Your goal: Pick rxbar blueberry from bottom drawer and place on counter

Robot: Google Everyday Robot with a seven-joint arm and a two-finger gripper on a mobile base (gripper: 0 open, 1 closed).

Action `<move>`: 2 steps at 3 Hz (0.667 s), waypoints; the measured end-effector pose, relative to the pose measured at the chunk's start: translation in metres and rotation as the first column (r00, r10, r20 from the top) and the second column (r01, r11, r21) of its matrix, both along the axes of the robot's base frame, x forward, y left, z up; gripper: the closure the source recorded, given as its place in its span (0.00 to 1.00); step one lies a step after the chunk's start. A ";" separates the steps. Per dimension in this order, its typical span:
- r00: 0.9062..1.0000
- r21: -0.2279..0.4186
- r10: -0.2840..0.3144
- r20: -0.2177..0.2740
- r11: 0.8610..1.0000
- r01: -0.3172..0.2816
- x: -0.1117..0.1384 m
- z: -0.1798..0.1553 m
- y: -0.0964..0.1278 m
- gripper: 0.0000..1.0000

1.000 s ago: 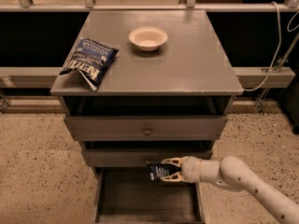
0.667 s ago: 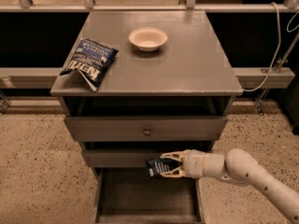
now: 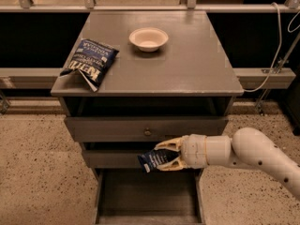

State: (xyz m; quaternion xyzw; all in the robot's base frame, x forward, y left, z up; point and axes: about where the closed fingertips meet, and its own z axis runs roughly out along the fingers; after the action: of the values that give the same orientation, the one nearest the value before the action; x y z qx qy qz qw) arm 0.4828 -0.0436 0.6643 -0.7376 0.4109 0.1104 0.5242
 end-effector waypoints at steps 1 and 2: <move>0.998 -0.038 0.005 0.061 0.999 -0.003 -0.011 0.041 -0.006 1.00; 0.998 -0.044 0.003 0.068 0.999 0.000 -0.011 0.045 -0.008 1.00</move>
Offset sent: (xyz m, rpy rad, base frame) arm -0.0098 -0.0054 0.0379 -0.0345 -0.0564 0.0046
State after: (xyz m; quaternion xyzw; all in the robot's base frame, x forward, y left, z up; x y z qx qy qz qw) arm 0.4714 -0.0513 0.7094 -0.7526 0.3947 0.0767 0.5215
